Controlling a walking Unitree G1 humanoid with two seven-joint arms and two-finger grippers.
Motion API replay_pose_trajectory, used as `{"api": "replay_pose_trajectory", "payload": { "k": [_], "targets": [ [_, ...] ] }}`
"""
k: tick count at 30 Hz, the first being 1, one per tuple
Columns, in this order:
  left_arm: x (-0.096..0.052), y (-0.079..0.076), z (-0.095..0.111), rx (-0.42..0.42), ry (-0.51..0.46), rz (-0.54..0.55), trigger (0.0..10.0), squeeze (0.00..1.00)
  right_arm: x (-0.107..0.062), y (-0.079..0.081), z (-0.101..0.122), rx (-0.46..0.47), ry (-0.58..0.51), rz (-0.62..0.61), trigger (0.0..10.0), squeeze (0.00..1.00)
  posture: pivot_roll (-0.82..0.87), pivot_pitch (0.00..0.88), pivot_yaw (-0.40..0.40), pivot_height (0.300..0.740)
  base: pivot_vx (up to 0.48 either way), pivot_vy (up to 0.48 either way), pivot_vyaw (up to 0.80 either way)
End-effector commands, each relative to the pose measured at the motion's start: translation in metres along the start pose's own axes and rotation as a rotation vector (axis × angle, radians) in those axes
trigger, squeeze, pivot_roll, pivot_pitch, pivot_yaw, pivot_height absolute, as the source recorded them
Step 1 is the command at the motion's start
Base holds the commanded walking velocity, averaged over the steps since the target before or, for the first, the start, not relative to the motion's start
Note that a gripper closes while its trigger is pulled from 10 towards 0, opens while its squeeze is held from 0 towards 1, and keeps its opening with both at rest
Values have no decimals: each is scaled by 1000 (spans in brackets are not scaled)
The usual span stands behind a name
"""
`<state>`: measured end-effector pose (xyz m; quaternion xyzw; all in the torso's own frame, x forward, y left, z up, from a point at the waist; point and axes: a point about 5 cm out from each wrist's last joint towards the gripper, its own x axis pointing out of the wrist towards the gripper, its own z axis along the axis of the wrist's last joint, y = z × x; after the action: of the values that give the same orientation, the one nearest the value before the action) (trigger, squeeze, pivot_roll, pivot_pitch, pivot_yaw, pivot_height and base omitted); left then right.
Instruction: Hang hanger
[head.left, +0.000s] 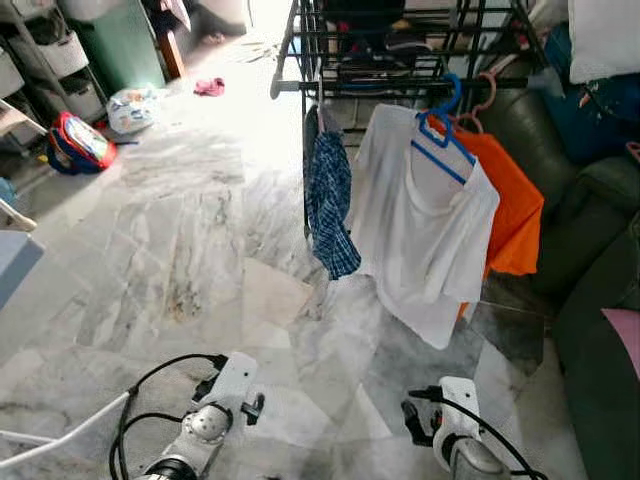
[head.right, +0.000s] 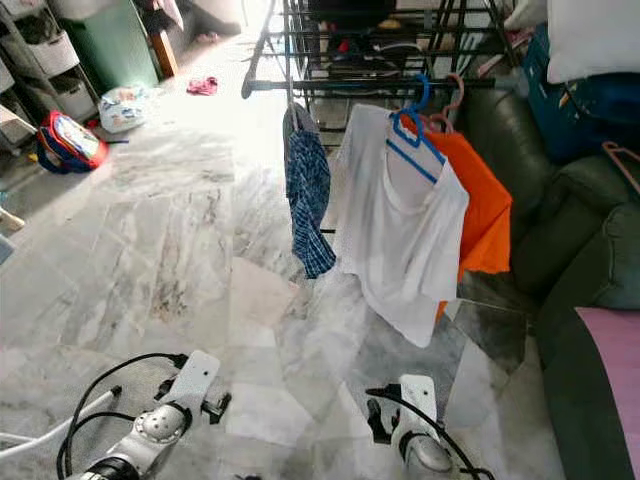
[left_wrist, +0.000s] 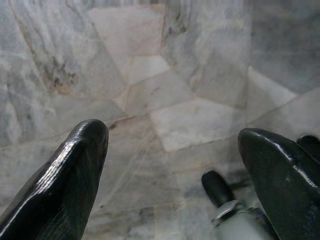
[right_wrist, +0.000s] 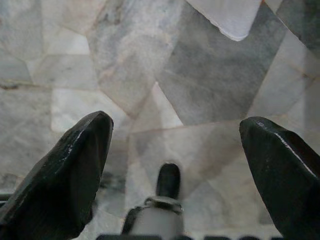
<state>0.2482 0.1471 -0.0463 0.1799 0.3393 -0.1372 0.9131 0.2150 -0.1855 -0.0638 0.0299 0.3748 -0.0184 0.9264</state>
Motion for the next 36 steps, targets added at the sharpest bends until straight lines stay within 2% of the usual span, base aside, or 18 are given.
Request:
{"api": "replay_pose_trajectory", "payload": {
  "k": [1,10,18,23,26,29,32,36],
  "targets": [
    [-1,3,-6,18,32,-7,10000,0,0,3,-4,-14,16,6,10000,0,-50,34,56,740,0,428,0],
    [-4,-11,-20,60,93,-43,10000,0,-4,-1,-16,-3,51,-13,10000,0,-76,38,64,740,0,463,0],
    [-6,-14,-29,76,135,-39,10000,0,-6,-5,-23,4,72,-33,10000,0,-80,38,65,740,0,480,0],
    [-10,-9,-40,85,155,-29,10000,0,-8,-5,-28,1,90,-38,10000,0,-79,42,72,740,0,455,0],
    [-14,0,-49,132,169,-16,10000,0,-9,-5,-32,1,104,-41,10000,0,-78,45,77,740,0,0,0],
    [-16,5,-51,142,175,-4,10000,0,-10,-6,-34,0,109,-40,10000,0,-77,47,77,740,0,0,0],
    [-15,13,-49,194,171,30,10000,0,-11,-5,-37,-7,122,-35,10000,0,-75,53,75,740,0,0,0],
    [-15,17,-47,201,172,48,10000,0,-11,-3,-38,-18,124,-25,10000,0,-72,59,68,740,0,0,192]
  ]
}}
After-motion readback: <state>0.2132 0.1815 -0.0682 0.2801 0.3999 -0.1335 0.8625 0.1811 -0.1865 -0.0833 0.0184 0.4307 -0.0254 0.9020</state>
